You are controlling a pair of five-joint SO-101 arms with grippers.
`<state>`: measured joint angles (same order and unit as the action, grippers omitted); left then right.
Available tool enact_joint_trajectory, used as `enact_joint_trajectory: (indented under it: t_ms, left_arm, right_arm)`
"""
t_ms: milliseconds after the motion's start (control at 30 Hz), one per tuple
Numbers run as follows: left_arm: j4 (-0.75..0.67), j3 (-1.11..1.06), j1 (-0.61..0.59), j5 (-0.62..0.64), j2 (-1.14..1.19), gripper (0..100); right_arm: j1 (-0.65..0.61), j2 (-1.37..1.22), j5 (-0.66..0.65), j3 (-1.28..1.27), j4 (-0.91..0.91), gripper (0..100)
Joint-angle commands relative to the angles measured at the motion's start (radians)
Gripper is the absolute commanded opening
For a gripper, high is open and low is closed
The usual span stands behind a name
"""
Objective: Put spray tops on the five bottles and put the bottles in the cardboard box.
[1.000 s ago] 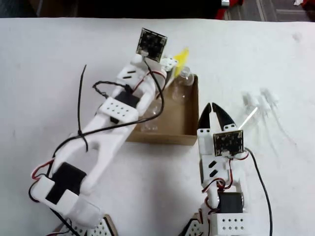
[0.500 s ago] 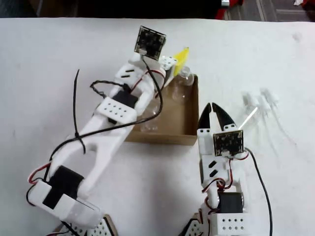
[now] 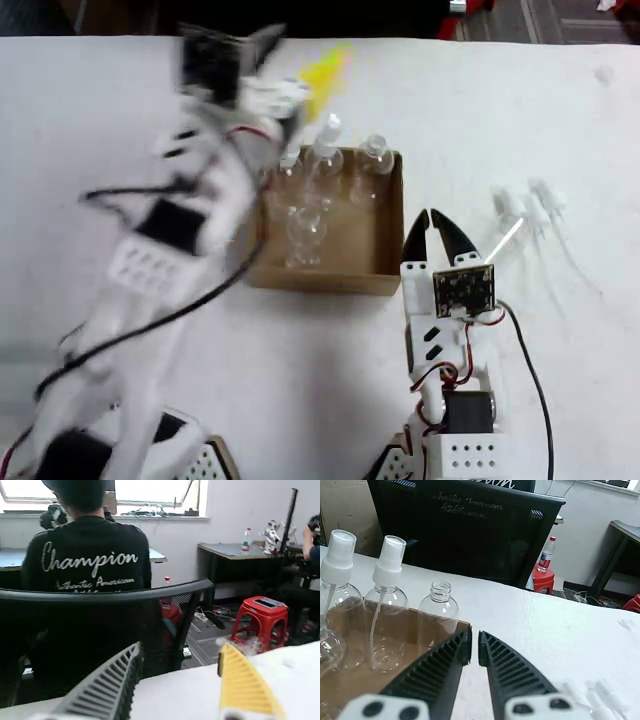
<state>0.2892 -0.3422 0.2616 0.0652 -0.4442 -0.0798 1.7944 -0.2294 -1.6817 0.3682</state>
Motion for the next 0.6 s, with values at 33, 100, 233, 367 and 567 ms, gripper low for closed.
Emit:
enact_joint_trajectory:
  t_ms: [33, 100, 233, 367, 567]
  left_arm:
    - [0.345, 0.046, -0.160, 0.094, -0.351, 23]
    - [0.433, 0.023, -0.225, 0.075, -0.417, 23]
    - [0.496, -0.063, -0.325, 0.060, -0.495, 23]
    - [0.585, -0.186, -0.363, 0.060, -0.542, 23]
    - [0.595, -0.471, -0.363, 0.066, -0.587, 23]
  right_arm:
    - [0.004, 0.005, -0.011, -0.008, -0.015, 2.2]
    - [0.004, 0.005, -0.011, -0.008, -0.015, 2.2]
    - [0.004, 0.005, -0.011, -0.008, -0.013, 2.2]
    - [0.004, 0.005, -0.011, -0.008, -0.012, 2.2]
    - [0.002, 0.005, -0.011, -0.008, -0.007, 2.2]
